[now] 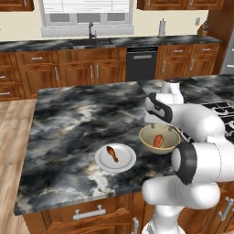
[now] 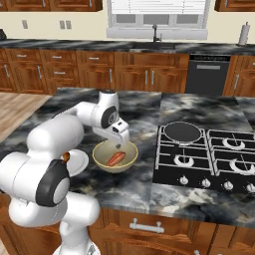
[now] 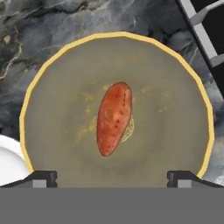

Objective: Place the chicken drumstick on the plate and place the sweet potato on the same plate.

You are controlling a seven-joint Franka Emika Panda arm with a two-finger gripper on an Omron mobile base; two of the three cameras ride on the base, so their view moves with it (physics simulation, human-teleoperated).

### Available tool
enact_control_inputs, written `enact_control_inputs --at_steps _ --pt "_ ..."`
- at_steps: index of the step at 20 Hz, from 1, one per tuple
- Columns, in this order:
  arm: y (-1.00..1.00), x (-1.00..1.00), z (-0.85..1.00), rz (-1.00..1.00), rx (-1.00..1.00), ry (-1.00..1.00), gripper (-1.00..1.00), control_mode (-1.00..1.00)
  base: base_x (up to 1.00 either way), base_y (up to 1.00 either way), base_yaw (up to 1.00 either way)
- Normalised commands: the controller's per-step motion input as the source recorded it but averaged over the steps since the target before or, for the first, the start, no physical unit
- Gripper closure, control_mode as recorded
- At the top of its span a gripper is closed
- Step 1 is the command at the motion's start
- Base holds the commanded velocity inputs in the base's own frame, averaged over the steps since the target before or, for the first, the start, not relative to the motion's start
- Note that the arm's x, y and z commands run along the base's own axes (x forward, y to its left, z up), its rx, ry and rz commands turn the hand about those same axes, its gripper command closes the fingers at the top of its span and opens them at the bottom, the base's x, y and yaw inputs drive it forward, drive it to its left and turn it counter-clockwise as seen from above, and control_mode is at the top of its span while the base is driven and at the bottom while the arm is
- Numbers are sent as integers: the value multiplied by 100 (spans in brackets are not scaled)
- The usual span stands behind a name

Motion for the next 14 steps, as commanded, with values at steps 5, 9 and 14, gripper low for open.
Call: enact_control_inputs --at_steps 5,9,14 --pt "-13 23 -22 -26 1 0 -100 -100 0 0 0" --pt "0 46 -28 -9 0 0 -100 -100 0 0 0" --pt "0 5 -16 -1 0 0 -100 -100 0 0 0"
